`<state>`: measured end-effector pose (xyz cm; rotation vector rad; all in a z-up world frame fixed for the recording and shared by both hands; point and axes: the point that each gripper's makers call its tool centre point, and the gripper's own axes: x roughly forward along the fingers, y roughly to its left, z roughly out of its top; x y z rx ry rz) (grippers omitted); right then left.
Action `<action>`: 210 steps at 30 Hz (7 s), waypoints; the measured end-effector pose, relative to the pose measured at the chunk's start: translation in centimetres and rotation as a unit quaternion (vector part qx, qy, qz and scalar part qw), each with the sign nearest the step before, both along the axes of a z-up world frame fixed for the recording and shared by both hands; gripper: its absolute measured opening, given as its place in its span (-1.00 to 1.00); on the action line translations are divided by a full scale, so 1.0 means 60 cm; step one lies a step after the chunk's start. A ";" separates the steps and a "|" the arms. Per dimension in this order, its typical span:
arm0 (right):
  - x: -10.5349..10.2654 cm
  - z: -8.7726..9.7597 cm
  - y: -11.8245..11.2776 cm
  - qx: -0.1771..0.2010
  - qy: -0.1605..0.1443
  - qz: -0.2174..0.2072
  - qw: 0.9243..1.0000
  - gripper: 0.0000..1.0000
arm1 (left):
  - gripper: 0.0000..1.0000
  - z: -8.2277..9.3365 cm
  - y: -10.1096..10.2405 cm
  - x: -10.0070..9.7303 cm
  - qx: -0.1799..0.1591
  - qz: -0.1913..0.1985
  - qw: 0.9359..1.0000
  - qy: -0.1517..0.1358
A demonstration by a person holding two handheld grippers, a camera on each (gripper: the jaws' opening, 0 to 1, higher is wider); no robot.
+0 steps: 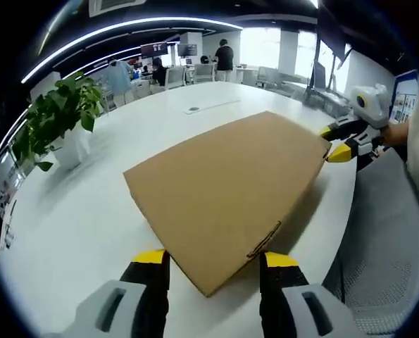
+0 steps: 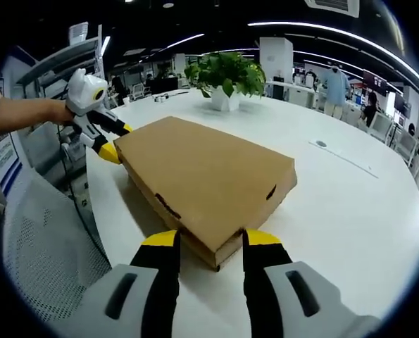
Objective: Operate the shoe box by opening the lid, removing the specified soft item, and placing it in the target area until the item is outside and the box remains undamaged.
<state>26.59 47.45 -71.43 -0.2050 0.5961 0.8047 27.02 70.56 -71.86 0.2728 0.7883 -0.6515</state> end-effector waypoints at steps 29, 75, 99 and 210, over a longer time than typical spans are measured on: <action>-0.005 -0.002 -0.010 0.030 0.000 -0.018 0.999 -0.47 | -0.02 -0.007 0.003 -0.032 -0.016 0.048 0.999 -0.012; -0.007 0.111 -0.002 0.044 -0.084 0.046 0.994 -0.25 | 0.08 0.102 -0.009 -0.030 -0.018 0.037 0.998 -0.038; 0.038 0.171 -0.001 0.031 -0.149 0.072 0.986 -0.27 | 0.10 0.176 -0.011 0.010 -0.025 0.033 0.996 -0.083; 0.246 0.090 -0.036 0.013 -0.070 -0.051 0.996 -0.93 | -0.96 0.225 0.070 0.293 -0.019 0.217 0.960 -0.174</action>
